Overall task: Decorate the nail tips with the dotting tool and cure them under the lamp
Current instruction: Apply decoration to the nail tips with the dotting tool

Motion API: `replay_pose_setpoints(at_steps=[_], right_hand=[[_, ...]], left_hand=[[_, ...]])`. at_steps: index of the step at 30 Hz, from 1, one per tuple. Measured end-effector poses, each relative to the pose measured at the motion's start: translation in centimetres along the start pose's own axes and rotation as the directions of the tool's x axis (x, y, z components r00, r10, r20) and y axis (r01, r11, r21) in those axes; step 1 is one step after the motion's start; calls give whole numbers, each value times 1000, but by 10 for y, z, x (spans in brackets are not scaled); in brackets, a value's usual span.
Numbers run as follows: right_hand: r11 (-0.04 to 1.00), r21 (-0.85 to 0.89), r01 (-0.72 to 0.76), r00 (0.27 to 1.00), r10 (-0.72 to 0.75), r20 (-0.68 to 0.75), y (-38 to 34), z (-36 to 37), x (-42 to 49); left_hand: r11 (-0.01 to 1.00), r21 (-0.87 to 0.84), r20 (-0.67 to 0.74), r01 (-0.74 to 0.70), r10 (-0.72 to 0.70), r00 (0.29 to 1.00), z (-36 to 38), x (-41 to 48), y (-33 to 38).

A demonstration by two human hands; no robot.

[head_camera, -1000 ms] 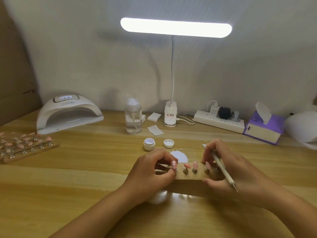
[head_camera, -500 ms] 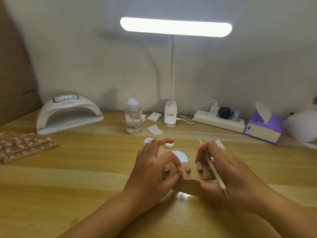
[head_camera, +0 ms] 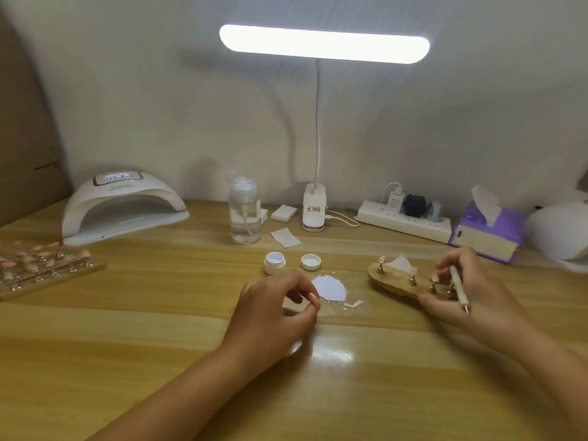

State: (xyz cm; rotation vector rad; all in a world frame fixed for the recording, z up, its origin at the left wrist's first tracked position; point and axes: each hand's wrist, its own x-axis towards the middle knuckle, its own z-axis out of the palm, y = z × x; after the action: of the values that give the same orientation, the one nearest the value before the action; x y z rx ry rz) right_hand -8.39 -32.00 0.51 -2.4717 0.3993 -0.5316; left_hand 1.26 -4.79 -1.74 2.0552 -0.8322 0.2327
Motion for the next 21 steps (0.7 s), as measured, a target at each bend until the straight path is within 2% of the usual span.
replay_pose_setpoints(at_steps=[3,9,11,13,15,16,18,21], right_hand=[[998,-45,-43,998,41,-39,6,6,4],[996,-34,-78,997,78,-14,11,11,6],[996,-18,-92,995,91,-43,8,9,7],[998,48,-29,981,38,-190,2,9,4],[986,124,112,919,-55,-389,-11,12,0],[971,173,168,893,-76,-444,-19,15,-3],[929,302,215,898,-66,-436,-39,26,-7],[863,467,195,936,-20,-353,-58,49,-11]], left_hand=[[993,-78,9,94,-93,996,-1,2,-5],[985,-96,-54,146,-152,987,-5,6,-10],[979,-77,-36,187,-190,981,-10,8,-14],[974,-36,19,226,-225,974,-12,10,-17],[972,18,67,234,-234,970,-13,11,-17],[972,47,81,231,-234,969,-12,11,-17],[972,74,94,222,-229,969,-11,12,-16],[973,46,148,224,-229,962,-13,14,-18]])
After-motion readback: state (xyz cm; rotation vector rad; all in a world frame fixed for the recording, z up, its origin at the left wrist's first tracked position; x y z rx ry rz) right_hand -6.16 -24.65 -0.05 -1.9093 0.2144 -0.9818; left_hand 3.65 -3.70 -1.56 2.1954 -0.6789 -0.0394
